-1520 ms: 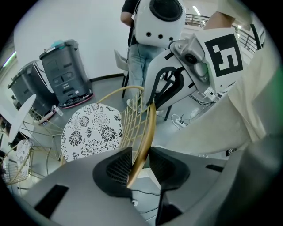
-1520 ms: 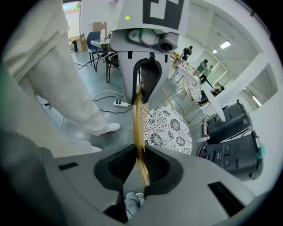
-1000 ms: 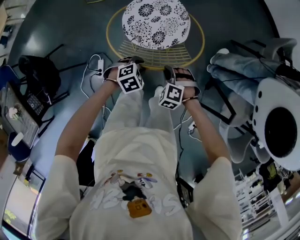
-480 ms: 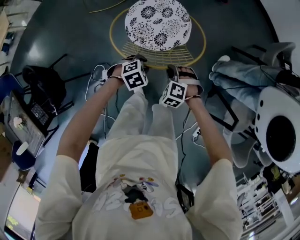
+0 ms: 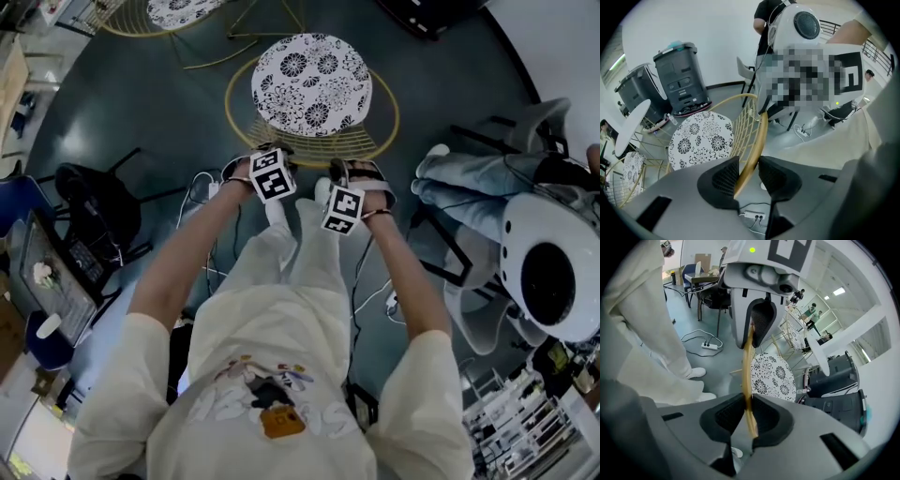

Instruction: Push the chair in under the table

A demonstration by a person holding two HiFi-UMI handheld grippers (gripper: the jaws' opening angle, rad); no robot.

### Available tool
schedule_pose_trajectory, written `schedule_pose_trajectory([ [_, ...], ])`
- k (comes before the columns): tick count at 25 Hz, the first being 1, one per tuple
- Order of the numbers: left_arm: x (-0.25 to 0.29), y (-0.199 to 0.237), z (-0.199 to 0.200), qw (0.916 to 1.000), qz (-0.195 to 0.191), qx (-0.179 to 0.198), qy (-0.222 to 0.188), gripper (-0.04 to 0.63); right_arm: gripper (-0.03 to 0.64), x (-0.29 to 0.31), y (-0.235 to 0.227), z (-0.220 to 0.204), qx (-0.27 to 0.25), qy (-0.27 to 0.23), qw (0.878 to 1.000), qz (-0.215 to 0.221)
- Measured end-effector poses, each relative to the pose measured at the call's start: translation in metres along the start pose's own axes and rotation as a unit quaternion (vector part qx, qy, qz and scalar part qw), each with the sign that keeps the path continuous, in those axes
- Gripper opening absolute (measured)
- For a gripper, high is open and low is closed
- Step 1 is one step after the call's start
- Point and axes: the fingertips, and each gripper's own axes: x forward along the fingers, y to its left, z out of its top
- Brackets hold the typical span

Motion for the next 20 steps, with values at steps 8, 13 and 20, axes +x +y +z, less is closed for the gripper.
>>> schedule_pose_trajectory([
  [8, -0.001, 0.029, 0.001, 0.9998, -0.006, -0.011, 0.018, 0.127, 0.060, 0.012, -0.025, 0.005, 0.006, -0.015, 1.000, 0.005],
  [13, -0.002, 0.051, 0.010, 0.9996, -0.003, -0.016, 0.021, 0.127, 0.060, 0.019, -0.048, 0.005, 0.002, -0.026, 1.000, 0.012],
  [20, 0.000, 0.083, 0.017, 0.9993, -0.001, -0.031, 0.022, 0.129, 0.059, 0.033, -0.078, 0.004, -0.008, -0.032, 0.999, 0.018],
])
